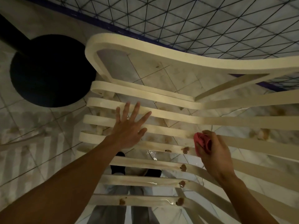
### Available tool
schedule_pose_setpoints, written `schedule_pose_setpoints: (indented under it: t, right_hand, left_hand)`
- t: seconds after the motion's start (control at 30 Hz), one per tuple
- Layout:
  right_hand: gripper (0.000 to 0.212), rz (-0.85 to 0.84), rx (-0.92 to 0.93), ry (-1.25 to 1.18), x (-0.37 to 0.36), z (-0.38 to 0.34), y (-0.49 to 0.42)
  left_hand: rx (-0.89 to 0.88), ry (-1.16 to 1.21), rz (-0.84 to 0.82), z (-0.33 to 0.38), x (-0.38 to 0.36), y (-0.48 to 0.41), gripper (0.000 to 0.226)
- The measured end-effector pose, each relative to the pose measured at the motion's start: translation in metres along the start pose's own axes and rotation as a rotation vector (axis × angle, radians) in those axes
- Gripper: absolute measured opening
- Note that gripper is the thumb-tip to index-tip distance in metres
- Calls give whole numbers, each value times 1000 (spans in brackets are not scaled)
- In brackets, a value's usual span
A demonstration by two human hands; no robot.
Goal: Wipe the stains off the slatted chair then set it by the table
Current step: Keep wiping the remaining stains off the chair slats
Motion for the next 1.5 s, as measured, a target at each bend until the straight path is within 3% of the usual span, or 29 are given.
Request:
schedule_pose_setpoints:
  t: [0.13,0.37,0.57,0.8,1.0,1.2,1.4,1.5]
  right_hand:
    - [47,-59,54,268,-15,2,1]
    - [61,-134,-44,341,-49,7,2]
    - [63,-114,-140,241,-66,8,-5]
    - [60,111,-167,1,-91,-11,11]
    - [67,15,-261,-91,-114,-43,23]
    - [64,-77,-165,1,-105,-33,18]
    - [51,12,-157,189,-69,3,5]
    - [51,43,-180,159,-70,3,7]
  left_hand:
    - [10,-3,-11,1,-7,-4,65]
    - [35,1,-105,4,-13,-5,63]
    - [32,4,-157,3,-15,-6,63]
    - [38,-11,-175,5,-16,-6,63]
    - [50,6,-163,3,-18,-5,63]
    - [38,17,-184,4,-17,-5,62]
    - [26,14,-194,5,-15,-4,62]
    - [27,10,-200,4,-14,-4,62]
Point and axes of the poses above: each hand's wrist, its own y-axis away from the middle knuckle, its own x-axis out of the back of the hand, z = x × y, the point moved 6 cm from there along -y, towards the middle knuckle, and after that the axes turned 10 degrees about -y, right-handed, at the moved point
